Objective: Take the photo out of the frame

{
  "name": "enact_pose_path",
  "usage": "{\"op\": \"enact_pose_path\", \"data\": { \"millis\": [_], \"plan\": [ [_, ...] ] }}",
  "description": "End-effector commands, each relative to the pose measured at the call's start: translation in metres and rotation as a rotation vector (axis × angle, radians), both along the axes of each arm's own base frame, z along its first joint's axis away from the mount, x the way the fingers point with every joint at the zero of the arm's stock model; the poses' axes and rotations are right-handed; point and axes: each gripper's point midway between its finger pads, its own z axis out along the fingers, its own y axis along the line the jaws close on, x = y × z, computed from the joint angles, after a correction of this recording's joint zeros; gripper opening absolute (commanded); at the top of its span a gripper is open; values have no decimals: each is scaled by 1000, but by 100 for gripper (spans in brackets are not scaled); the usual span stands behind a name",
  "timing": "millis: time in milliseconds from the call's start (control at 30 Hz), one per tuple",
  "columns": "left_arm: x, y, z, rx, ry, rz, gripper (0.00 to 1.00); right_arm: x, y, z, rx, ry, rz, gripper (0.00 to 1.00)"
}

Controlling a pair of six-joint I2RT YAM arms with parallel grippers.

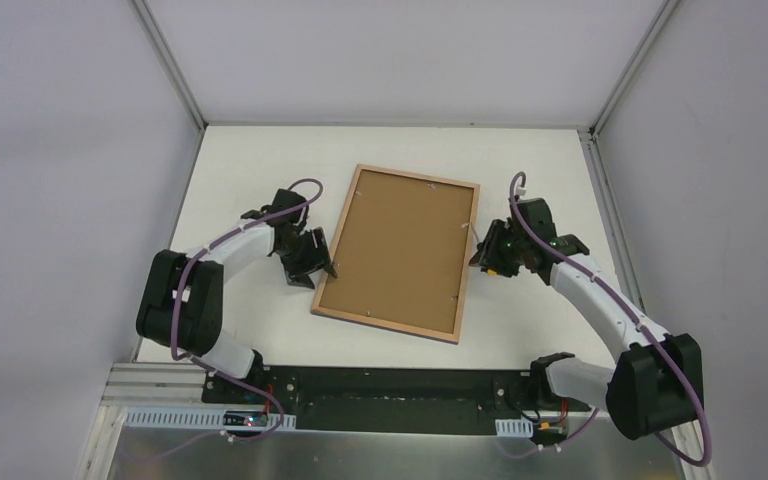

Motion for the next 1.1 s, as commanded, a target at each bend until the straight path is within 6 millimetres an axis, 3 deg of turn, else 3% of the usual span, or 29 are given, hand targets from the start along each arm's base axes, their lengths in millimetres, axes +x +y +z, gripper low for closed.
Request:
{"op": "enact_pose_path", "data": {
  "millis": [0, 200, 467, 533, 767, 1067],
  "plan": [
    [10, -7, 3, -42, -5, -77, 58, 15, 5, 4, 4, -42, -54, 0],
    [3, -8, -6, -51, 22, -95, 41, 18, 6, -5, -8, -19, -81, 0],
    [-19, -28, -9, -107, 39, -75, 26, 16, 0, -14, -25, -21, -108, 0],
    [-23, -30, -10, -106, 39, -71, 25, 15, -1, -16, -27, -21, -112, 0],
    [-16, -29, -5, -98, 4, -95, 40, 17, 7, -24, 10, -17, -70, 0],
    [-17, -27, -18, -75, 47, -97, 27, 26, -2, -33, 24, -10, -128, 0]
  ]
}}
